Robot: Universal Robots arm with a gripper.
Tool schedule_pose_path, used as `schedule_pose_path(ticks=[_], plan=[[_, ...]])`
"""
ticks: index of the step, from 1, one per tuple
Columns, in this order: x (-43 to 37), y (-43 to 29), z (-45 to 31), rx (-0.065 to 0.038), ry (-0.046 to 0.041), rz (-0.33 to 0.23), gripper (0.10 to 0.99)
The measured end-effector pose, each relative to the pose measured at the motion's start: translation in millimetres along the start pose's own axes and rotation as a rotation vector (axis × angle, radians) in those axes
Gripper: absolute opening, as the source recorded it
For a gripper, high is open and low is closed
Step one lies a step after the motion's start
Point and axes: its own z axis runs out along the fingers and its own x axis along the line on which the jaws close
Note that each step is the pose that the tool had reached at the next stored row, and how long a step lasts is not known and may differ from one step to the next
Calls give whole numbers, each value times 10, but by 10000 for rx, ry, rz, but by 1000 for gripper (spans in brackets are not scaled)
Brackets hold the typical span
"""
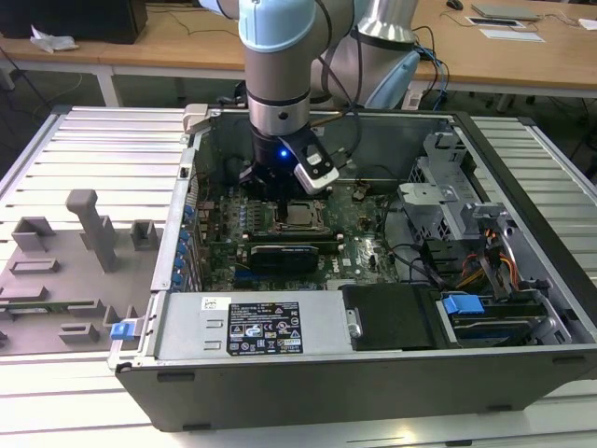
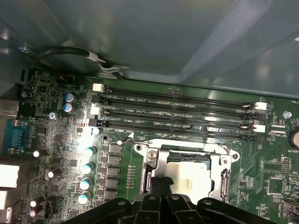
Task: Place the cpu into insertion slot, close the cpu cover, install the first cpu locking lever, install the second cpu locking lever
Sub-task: 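Close the cpu cover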
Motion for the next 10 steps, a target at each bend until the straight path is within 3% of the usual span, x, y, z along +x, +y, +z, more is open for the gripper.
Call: schedule_pose_path(ticks=[10], plan=[[20,4,56,-11,3,-4,106]])
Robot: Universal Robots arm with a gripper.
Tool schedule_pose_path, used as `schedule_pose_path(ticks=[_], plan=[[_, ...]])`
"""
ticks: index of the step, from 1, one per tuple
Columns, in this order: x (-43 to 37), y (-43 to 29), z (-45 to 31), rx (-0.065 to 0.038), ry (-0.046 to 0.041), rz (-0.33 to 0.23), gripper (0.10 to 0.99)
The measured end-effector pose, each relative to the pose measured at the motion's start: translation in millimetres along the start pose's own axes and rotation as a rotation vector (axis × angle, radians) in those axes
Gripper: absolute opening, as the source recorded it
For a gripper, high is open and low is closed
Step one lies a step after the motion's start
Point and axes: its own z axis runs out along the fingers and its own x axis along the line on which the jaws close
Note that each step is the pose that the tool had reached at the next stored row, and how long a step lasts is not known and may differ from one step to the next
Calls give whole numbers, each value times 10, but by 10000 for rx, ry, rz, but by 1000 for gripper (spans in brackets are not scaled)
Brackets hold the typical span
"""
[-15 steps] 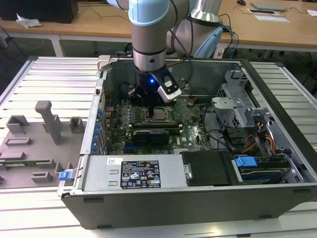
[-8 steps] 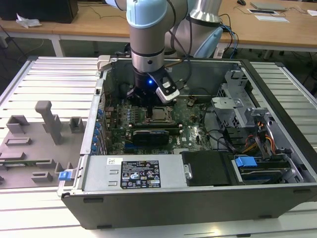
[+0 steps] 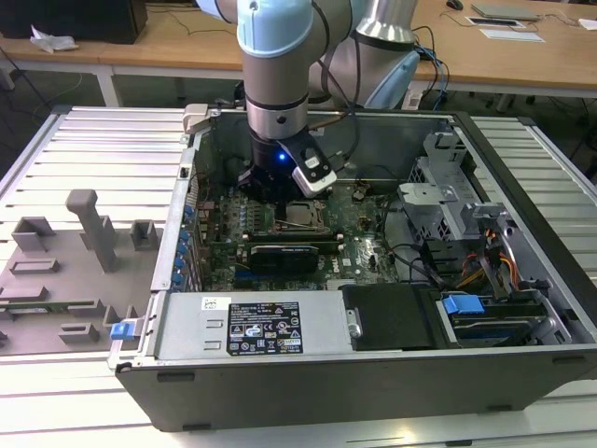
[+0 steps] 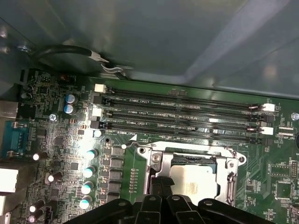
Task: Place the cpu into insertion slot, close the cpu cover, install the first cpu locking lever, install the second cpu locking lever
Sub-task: 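Close the cpu cover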
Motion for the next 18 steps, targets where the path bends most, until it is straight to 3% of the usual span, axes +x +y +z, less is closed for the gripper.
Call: schedule_pose_path(ticks=[8,18], plan=[[-28,-1,3,-5,-6,1,106],[-45,7,-126,-18,8,-186,106]])
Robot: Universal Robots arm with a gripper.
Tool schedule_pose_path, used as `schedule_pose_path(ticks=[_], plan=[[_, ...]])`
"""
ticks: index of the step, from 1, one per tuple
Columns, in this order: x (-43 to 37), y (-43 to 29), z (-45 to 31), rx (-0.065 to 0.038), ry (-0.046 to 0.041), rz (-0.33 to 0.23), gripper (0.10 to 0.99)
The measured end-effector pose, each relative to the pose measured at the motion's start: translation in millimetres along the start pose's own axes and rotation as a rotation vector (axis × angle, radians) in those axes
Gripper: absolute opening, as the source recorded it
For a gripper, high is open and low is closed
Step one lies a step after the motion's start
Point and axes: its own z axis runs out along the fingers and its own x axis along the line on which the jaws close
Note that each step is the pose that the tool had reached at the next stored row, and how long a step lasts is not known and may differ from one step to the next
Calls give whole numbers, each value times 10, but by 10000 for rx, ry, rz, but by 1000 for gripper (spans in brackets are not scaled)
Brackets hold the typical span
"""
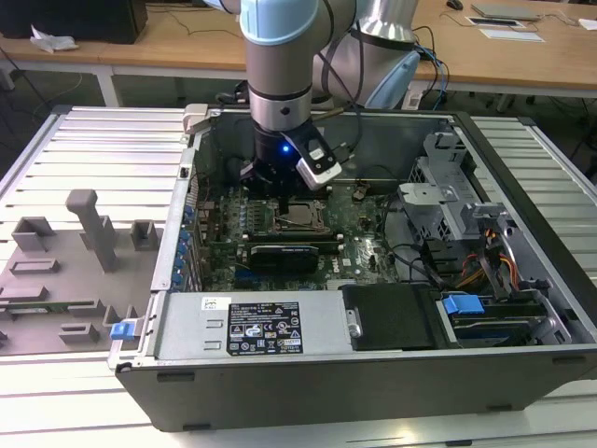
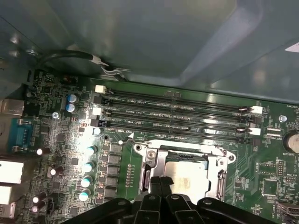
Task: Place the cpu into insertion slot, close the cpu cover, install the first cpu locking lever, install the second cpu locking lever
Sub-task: 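Close the cpu cover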
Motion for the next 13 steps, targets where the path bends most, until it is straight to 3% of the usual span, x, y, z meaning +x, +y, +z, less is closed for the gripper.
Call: schedule_pose_path(ticks=[7,13], plan=[[-13,-7,19,-7,3,-30,106],[-28,-85,24,-9,5,-28,106]])
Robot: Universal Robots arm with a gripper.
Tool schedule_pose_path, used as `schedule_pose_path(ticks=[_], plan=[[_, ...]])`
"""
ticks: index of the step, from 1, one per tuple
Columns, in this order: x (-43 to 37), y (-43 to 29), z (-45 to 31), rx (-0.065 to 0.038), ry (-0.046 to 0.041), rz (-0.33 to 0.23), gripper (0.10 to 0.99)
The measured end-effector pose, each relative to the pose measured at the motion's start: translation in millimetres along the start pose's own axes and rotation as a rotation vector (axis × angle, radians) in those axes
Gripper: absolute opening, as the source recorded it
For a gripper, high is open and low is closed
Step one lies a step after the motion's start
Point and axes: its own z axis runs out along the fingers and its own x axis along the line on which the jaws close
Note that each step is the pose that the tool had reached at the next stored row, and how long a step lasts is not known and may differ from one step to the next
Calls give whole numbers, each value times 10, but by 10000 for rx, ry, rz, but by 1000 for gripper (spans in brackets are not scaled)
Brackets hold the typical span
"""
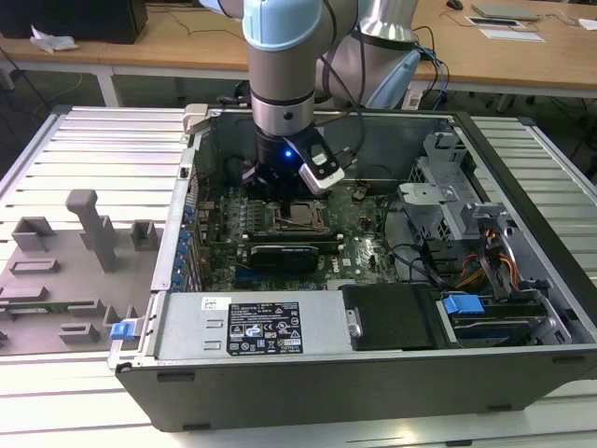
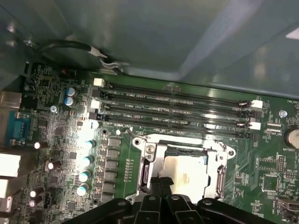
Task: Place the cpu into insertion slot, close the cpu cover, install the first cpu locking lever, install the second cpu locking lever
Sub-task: 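Close the cpu cover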
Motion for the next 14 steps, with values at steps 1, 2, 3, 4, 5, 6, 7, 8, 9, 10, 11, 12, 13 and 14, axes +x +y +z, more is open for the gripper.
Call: schedule_pose_path(ticks=[1,2,3,4,5,6,7,8,9,10,11,12,13,14], plan=[[-15,-8,6,1,2,0,106],[-21,-11,10,2,4,0,106],[-25,-14,15,2,5,0,106],[-26,-17,23,1,5,0,106],[-25,-21,37,0,12,1,106],[-24,-22,44,0,19,2,106],[-24,-23,53,-1,27,2,106],[-23,-24,64,-2,37,2,106],[-23,-24,67,-2,40,3,106],[-23,-24,73,-3,41,3,106],[-25,-25,84,-7,45,3,106],[-26,-26,92,-10,49,3,106],[-27,-27,98,-12,52,4,106],[-27,-28,103,-12,55,5,106]])
